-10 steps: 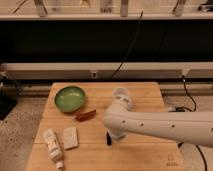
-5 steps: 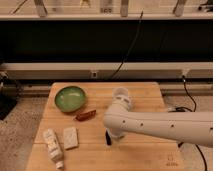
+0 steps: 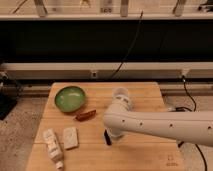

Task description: Knock the eraser over

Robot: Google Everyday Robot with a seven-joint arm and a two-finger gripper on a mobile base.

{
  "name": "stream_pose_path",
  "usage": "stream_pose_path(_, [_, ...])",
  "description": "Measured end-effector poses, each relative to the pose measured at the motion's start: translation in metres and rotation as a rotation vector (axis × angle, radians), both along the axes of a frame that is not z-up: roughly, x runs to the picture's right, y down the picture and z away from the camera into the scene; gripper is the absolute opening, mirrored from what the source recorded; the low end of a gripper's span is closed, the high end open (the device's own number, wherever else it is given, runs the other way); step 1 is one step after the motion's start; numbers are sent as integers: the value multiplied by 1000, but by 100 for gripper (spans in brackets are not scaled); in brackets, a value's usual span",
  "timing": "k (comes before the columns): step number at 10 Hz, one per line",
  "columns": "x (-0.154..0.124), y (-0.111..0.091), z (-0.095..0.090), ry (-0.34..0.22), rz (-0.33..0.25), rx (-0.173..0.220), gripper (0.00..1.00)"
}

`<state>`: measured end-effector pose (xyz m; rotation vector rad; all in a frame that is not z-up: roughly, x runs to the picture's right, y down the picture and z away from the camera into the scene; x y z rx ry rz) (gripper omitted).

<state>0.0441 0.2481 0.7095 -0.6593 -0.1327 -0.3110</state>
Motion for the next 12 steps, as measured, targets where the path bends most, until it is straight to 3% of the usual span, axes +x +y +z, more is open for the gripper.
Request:
stream_pose_path(10, [-7,-9,14,-15,25,7,0])
stream_pose_path(12, [-23,-6,16,-28,13,5,0])
